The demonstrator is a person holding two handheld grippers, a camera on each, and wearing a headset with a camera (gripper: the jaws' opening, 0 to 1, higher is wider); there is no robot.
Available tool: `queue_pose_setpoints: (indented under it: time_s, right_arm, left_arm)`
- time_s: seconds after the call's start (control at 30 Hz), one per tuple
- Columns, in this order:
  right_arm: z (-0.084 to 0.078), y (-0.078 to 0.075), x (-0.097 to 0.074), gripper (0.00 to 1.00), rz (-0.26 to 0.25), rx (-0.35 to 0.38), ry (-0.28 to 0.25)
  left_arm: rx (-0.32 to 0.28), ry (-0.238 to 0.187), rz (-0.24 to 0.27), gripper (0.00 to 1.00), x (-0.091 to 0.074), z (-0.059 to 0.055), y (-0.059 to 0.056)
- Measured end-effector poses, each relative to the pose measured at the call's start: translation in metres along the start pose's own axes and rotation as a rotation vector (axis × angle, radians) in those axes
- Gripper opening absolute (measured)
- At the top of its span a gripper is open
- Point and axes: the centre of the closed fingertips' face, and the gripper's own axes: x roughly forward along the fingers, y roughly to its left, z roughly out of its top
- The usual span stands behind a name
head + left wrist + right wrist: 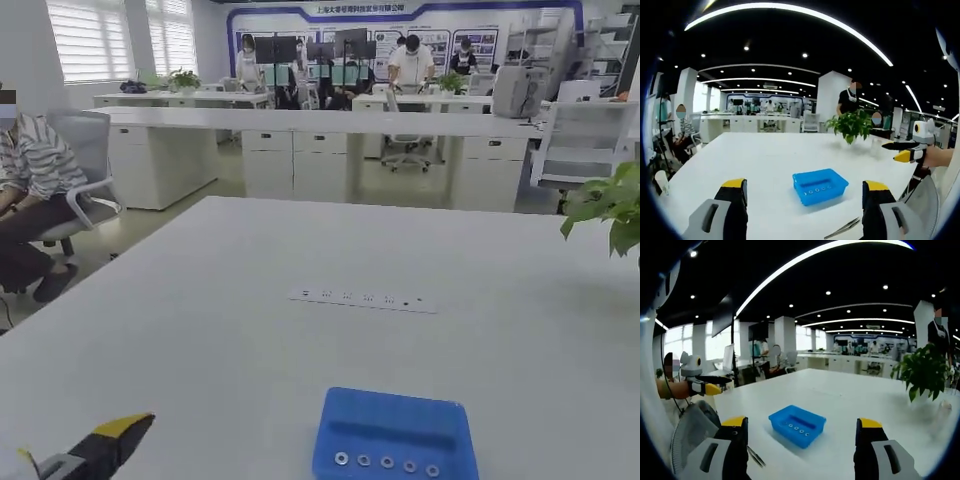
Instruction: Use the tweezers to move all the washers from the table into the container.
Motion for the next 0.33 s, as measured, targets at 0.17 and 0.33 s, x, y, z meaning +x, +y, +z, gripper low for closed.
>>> queue_pose_setpoints:
  time_s: [0.17,0.33]
  right_arm:
    - [0.0,-0.017,-0.009,0.99,-0.075,0.038,-0.041]
    - [0.002,-0.019,-0.011,0.99,-0.082,0.08,-0.062]
  left_arm:
    - [-0.02,-0.018,0.043,0.99,-0.008,0.004,0.003]
    - [-0.019,-0.009,0.072,0.99,-0.013,0.002,0.003]
